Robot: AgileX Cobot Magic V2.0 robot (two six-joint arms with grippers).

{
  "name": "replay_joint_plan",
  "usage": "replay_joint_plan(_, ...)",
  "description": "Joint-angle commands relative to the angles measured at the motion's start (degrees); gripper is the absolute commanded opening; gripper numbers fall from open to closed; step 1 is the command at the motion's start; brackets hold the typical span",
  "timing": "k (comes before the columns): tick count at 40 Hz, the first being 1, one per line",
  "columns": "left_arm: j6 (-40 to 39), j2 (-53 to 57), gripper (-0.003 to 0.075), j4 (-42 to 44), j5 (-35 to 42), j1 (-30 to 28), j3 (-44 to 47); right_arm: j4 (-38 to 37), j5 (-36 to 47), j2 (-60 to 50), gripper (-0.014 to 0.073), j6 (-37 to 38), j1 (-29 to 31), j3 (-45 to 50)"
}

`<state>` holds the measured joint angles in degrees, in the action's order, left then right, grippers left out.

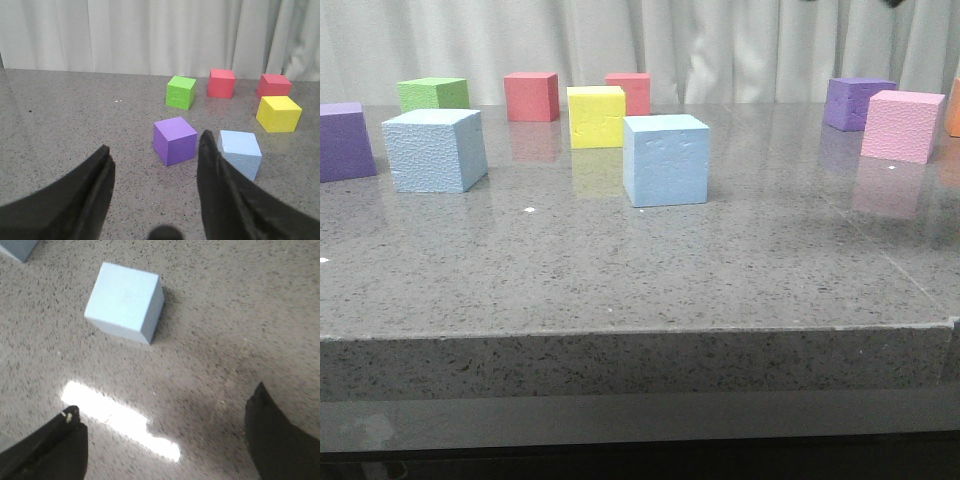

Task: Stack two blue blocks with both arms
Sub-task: 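Raise the right gripper away from the placed blue cube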

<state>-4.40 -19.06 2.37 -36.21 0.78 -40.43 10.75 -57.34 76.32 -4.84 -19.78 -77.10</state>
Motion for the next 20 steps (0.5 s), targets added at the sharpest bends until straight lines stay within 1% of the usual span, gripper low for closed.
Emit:
replay_joint_plan(1, 0.01, -0.96, 0.0366, 0.05, 4.56, 0.25, -1.50, 1.96, 7.64, -9.35, 0.0636, -5.20, 0.81, 6.04)
replay_joint_plan(10, 0.01, -0.96, 0.0366, 0.05, 4.56, 0.25, -1.50, 1.96, 13.08, -23.92, 0.0636, -6.04, 0.69, 18.87)
replay_joint_plan(14, 0.01, -0.96, 0.0366, 0.05, 4.56, 0.25, -1.50, 1.96, 15.13, -28.75, 0.0636, -6.04, 0.69, 22.63)
replay_joint_plan(20, 0.01, -0.96, 0.0366, 0.05, 4.56, 0.25, -1.50, 1.96, 15.87, -35.70, 0.0636, -6.04, 0.69, 26.53)
